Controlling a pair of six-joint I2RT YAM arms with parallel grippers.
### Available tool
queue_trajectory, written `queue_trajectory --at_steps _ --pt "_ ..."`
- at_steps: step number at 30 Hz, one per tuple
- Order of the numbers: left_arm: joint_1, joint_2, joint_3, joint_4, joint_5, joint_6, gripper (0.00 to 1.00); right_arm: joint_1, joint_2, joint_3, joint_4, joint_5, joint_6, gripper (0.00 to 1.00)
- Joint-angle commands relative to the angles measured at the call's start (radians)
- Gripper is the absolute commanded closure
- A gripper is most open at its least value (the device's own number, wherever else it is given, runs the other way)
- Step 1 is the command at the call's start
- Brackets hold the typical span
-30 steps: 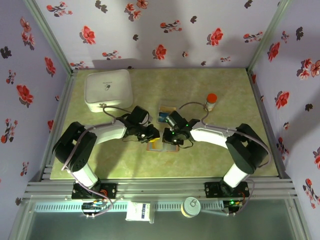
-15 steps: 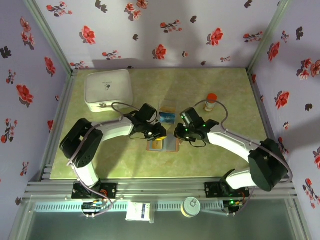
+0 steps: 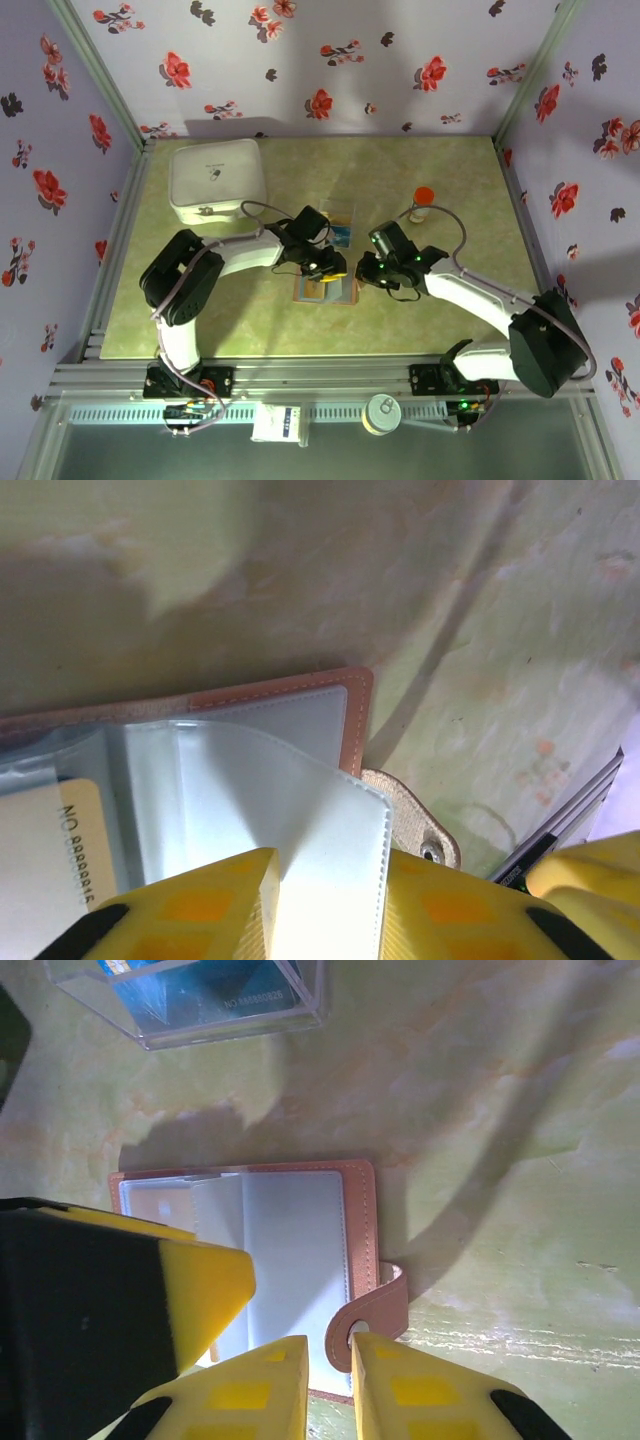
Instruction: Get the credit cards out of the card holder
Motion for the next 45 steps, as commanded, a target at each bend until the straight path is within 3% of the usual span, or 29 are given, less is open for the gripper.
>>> queue_trajectory --at_steps 1,11,21,40,45 --pt "-0.007 0.017 0.034 -0.044 0.007 0.018 0.66 -0.011 -0.030 -0.015 -0.025 0.026 -0.010 0.79" --pt "-0.003 0.015 0.056 -0.063 0.006 0.040 0.59 -0.011 -0.031 -0.013 -0.012 0.018 0.006 0.76" --pt "0.024 -0.027 0.012 -0.053 0.004 0.047 0.59 -0.009 0.009 0.003 0.020 -0.013 0.024 0.76" --pt "0.173 -0.231 -0.283 0.027 -0.001 0.060 0.62 0.130 0.272 0.189 0.056 -0.033 0.056 0.74" --pt "0.195 -0.231 -0.311 0.033 0.007 0.074 0.70 0.159 0.343 0.231 0.072 -0.043 0.068 0.73"
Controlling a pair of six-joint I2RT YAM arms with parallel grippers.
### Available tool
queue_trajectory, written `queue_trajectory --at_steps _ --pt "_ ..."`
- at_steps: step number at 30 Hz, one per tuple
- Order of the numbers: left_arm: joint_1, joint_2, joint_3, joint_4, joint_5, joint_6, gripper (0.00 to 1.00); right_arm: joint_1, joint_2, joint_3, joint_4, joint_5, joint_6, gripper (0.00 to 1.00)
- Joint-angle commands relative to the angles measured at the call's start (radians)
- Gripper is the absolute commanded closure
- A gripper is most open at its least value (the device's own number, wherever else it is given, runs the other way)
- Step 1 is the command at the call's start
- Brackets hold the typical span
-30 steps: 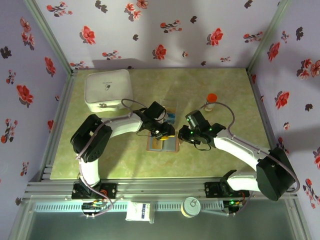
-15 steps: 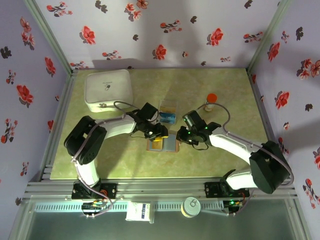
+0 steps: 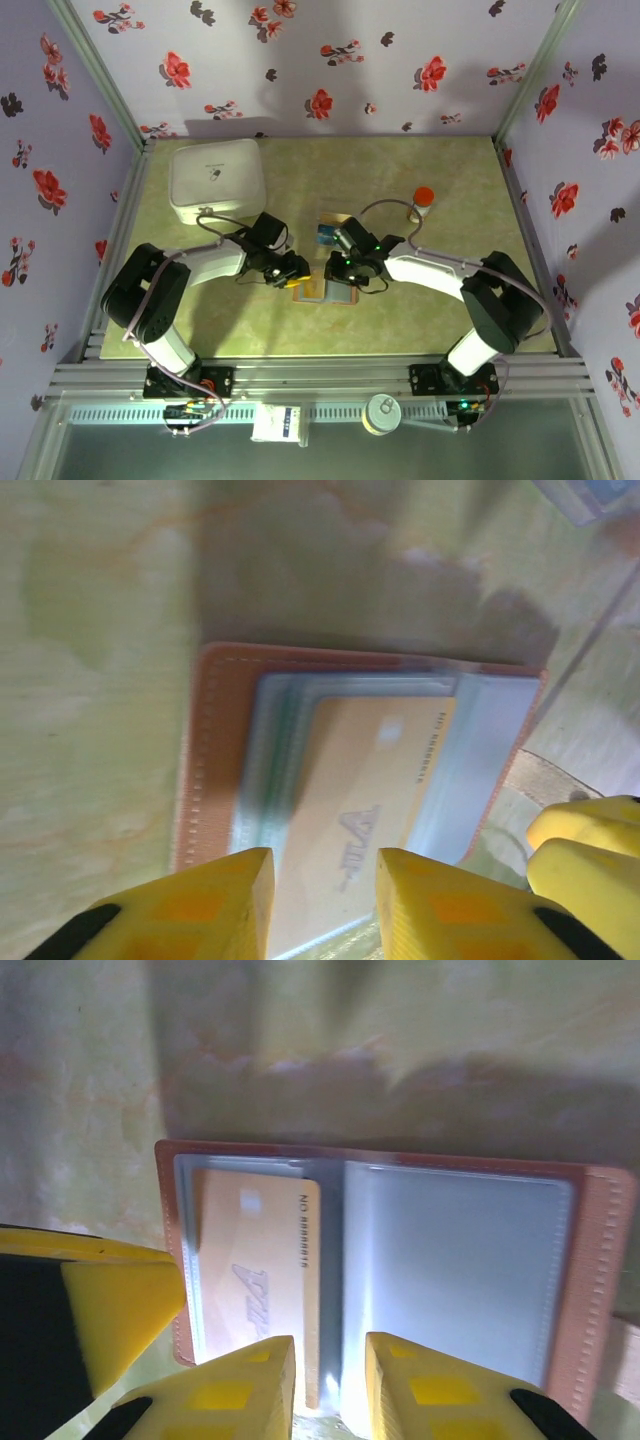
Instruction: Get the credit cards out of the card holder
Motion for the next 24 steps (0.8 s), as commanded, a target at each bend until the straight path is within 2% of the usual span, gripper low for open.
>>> queue_trajectory --at_steps 1,10,24 --pt "0.011 -0.018 -0.017 0.014 0.008 0.036 0.72 0.014 0.034 0.037 0.026 -0.016 0.031 0.73" --pt "0.020 0.035 -0.026 0.012 0.008 0.055 0.81 0.020 0.095 0.053 0.052 -0.046 0.036 0.74" --pt "0.024 0.054 -0.041 -0.010 -0.010 0.066 0.85 0.021 0.147 0.059 0.084 -0.086 0.037 0.78"
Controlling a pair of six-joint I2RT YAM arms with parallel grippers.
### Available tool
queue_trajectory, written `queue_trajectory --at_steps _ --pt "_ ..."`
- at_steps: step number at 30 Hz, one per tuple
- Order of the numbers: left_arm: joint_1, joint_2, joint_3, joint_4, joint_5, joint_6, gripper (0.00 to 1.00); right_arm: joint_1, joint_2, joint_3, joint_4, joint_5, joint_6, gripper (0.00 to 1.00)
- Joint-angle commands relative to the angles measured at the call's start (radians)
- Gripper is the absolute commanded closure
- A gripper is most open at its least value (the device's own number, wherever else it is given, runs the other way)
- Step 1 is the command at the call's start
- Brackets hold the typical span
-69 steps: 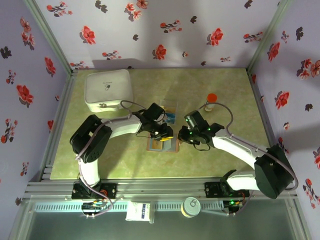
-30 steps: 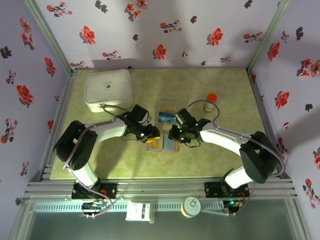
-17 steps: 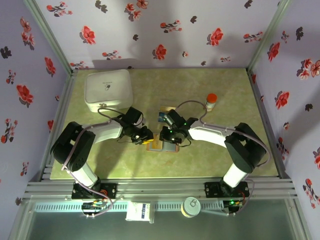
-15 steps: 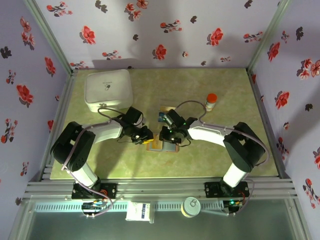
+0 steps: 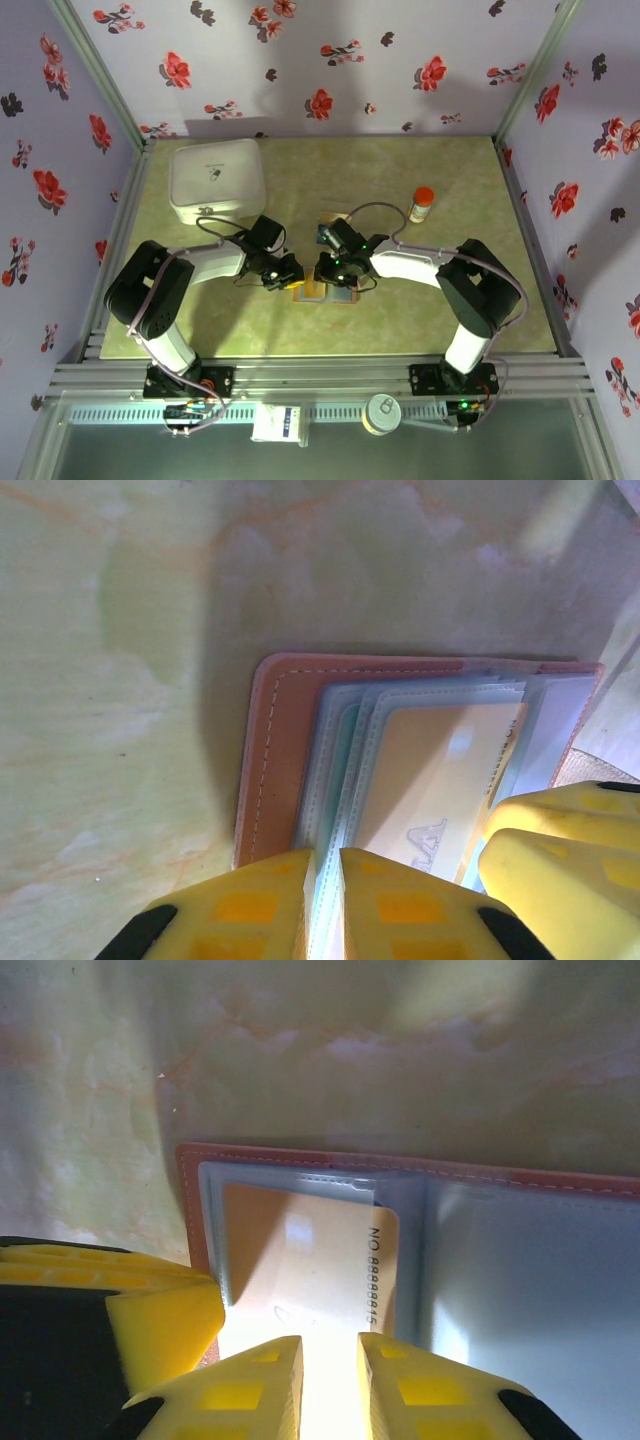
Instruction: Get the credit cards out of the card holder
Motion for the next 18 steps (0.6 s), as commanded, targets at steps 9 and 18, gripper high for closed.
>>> queue_trajectory --at_steps 9,18 --pt "0.007 0.026 -0.014 -0.035 -0.013 0.024 0.86 0.007 0.024 0.015 -0.060 0.037 -0.015 0.77" --pt "0.008 0.011 0.003 -0.052 -0.017 0.024 0.86 0.006 -0.017 0.022 -0.099 0.067 -0.040 0.76"
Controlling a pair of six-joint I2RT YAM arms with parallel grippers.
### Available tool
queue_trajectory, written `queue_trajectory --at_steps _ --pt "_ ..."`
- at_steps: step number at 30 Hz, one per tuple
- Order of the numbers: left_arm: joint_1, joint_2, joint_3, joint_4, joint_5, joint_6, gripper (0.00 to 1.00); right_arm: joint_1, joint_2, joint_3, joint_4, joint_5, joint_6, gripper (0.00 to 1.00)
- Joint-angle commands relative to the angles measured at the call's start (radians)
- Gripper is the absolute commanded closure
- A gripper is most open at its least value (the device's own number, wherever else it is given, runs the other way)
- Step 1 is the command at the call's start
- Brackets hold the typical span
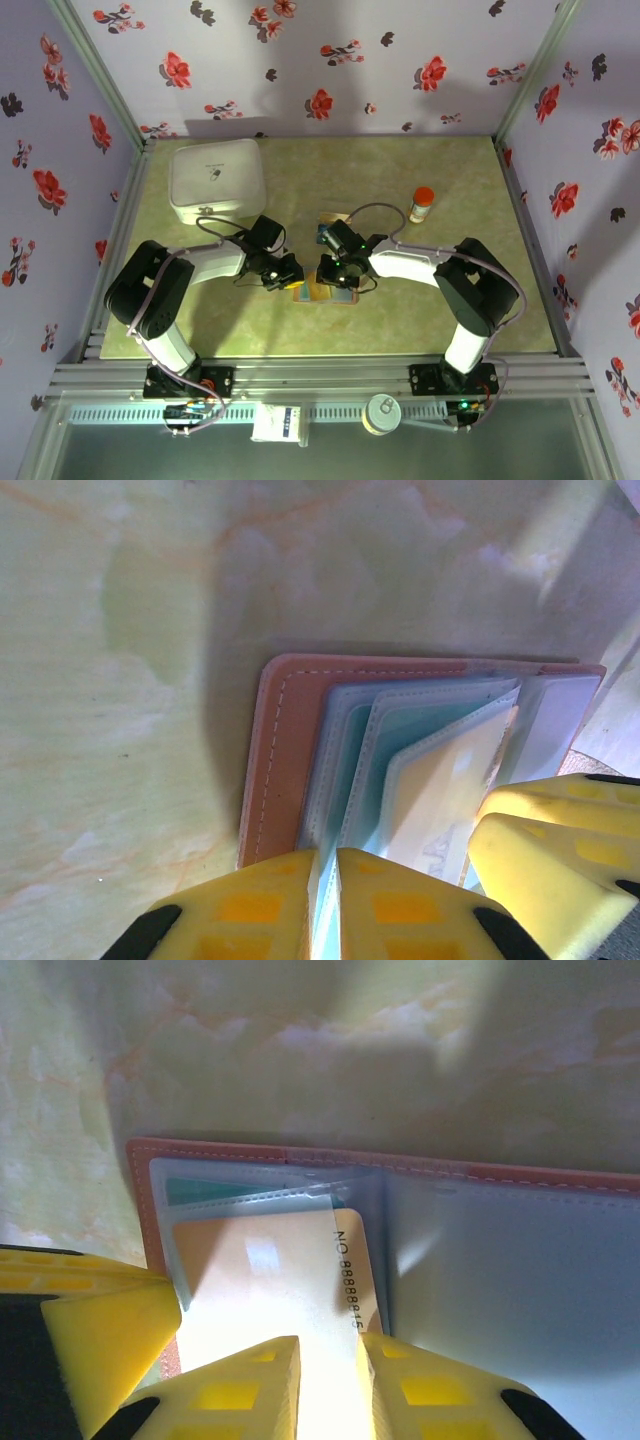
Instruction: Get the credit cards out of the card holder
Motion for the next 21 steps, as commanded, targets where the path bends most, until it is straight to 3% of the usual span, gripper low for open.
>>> queue_trajectory --at_steps 1,21 --pt "0.007 0.007 0.005 -0.055 -0.019 0.025 0.86 0.007 -0.032 0.018 -0.058 0.038 -0.026 0.76" --pt "-0.024 -0.027 0.055 -0.069 -0.013 0.001 0.90 0.007 -0.057 0.003 -0.028 0.017 -0.023 0.75"
